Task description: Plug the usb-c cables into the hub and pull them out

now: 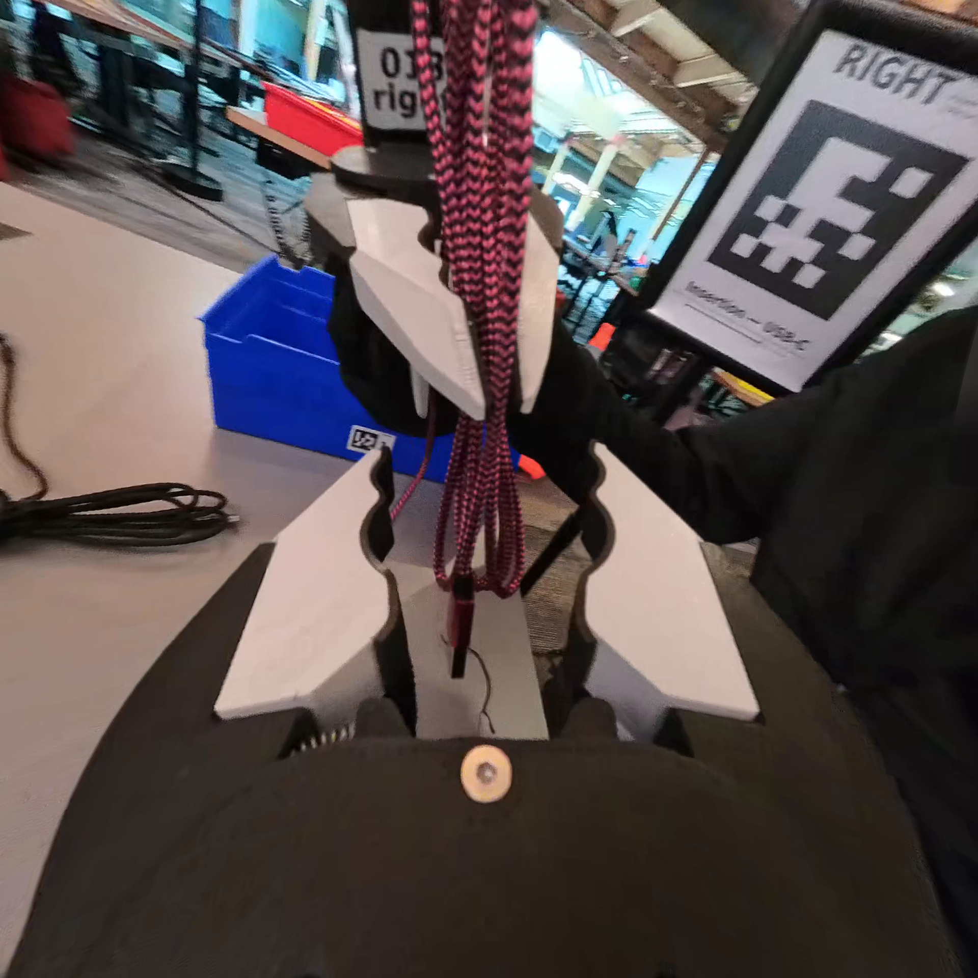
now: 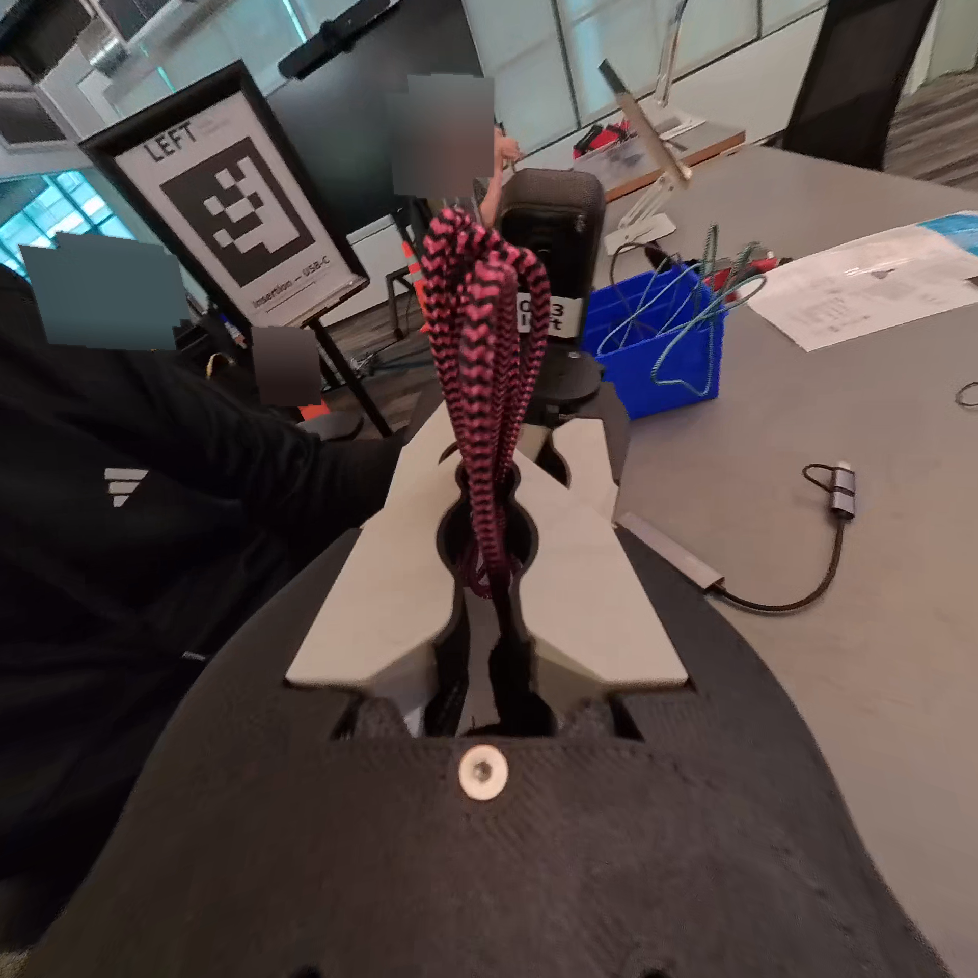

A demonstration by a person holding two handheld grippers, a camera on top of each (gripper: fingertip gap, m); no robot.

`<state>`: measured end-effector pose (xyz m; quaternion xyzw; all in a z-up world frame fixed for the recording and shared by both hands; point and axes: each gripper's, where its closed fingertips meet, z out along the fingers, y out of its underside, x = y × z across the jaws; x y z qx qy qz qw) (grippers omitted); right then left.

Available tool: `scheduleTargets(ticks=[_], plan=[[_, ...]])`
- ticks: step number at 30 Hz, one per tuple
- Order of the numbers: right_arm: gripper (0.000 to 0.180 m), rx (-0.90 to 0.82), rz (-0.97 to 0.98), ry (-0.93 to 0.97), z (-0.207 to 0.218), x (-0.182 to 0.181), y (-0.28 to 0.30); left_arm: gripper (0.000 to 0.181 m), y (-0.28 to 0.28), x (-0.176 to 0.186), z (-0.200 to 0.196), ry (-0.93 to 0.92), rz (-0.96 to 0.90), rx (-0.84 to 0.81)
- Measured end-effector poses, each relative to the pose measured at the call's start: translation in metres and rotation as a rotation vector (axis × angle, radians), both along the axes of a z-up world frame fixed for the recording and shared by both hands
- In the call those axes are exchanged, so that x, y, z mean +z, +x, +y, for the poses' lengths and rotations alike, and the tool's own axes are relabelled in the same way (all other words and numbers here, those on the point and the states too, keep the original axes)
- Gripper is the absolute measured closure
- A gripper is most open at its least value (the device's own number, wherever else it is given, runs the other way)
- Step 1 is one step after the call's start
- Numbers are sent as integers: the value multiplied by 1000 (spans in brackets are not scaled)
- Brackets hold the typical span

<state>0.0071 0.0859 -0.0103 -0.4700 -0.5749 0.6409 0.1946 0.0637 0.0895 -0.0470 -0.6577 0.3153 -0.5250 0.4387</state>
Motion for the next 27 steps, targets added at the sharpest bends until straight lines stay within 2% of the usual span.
scheduleTargets(ticks=[3,6,7,8,10,11,13,17,19,21,25,27], plan=[[176,136,-8,-6,-19,2,5,110,9,-4,-10,-34,-43,-128],[177,229,-71,36,-31,-6,7,123,22,0,-25,-28,-116,-276],[177,241,-95,44,-32,-8,7,133,25,1,-31,-26,-126,-325],[177,249,-113,56,-31,-10,7,152,29,-2,-33,-23,-115,-342],[176,261,-137,60,-30,-9,9,168,32,-1,-33,-4,-129,-343],[176,256,-148,62,-28,-10,9,177,33,-2,-29,26,-122,-312],[174,203,-168,81,-18,-13,5,181,32,-5,-17,43,-103,-220],[122,-49,-223,139,17,-21,-10,181,16,-1,11,78,-101,-8],[112,-131,-223,180,25,-20,-11,181,8,-1,26,105,-65,115],[94,-242,-228,213,37,-18,-11,181,1,-3,40,141,-3,237],[88,-455,-251,332,56,-15,-7,181,-18,-6,64,200,124,480],[85,-507,-230,356,53,-10,-8,181,-19,-7,68,228,178,531]])
